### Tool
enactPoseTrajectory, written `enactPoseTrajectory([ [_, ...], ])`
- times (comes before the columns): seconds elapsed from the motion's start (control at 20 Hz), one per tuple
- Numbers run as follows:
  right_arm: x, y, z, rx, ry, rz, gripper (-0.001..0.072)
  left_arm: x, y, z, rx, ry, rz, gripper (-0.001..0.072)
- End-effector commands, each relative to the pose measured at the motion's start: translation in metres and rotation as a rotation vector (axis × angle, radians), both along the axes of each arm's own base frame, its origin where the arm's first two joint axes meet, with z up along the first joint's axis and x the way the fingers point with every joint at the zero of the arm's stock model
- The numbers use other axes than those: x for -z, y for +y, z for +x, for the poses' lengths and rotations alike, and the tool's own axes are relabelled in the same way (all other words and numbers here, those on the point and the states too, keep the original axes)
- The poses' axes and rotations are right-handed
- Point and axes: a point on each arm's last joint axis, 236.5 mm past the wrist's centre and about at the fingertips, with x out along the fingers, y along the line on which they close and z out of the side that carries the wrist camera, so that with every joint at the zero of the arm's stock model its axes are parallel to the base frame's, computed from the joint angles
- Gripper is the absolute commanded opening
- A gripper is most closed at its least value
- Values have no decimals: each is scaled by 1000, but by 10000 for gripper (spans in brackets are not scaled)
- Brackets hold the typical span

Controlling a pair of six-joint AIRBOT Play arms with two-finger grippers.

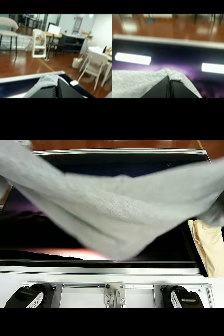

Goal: Fold the shirts.

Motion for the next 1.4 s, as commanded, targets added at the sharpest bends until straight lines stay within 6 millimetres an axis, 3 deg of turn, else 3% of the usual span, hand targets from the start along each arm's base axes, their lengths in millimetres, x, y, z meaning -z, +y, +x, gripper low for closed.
enactPoseTrajectory([
  [0.0, 113, -10, -37, 8, 481, -73, 62, 79, 9, 26, -64, 217, 191, 34],
  [0.1, 179, -10, -48, 5, 722, -50, 62, 154, 16, 54, -94, 405, 281, 34],
  [0.25, 271, -10, -42, 27, 937, 4, 62, 265, 1, 77, -53, 723, 223, 34],
  [0.4, 350, -16, -10, 82, 995, 44, 62, 357, -4, 97, -67, 930, 176, 34],
  [0.5, 380, -20, 29, 136, 962, 96, 62, 400, -4, 122, -104, 993, 141, 34],
  [0.7, 411, -14, 117, 244, 858, 365, 62, 454, -13, 183, -173, 1059, -48, 34],
  [0.8, 429, -10, 139, 304, 867, 514, 62, 481, -21, 198, -189, 1136, -159, 34],
  [0.9, 452, -6, 140, 329, 933, 568, 63, 521, -34, 188, -161, 1286, -192, 36],
  [0.95, 458, -5, 140, 335, 945, 574, 63, 538, -40, 179, -140, 1361, -196, 141],
  [1.0, 455, -9, 142, 329, 927, 557, 91, 547, -41, 173, -130, 1405, -197, 414],
  [1.05, 445, -14, 144, 290, 903, 515, 208, 549, -35, 170, -127, 1434, -202, 674],
  [1.1, 430, -22, 144, 245, 877, 452, 420, 545, -24, 167, -118, 1463, -215, 678],
  [1.15, 416, -36, 141, 208, 860, 367, 555, 537, -10, 164, -105, 1487, -228, 678],
  [1.25, 393, -92, 118, 256, 883, 181, 565, 521, 14, 145, -44, 1528, -211, 647],
  [1.35, 386, -150, 84, 374, 941, 81, 565, 525, 21, 88, 45, 1683, -80, 632],
])
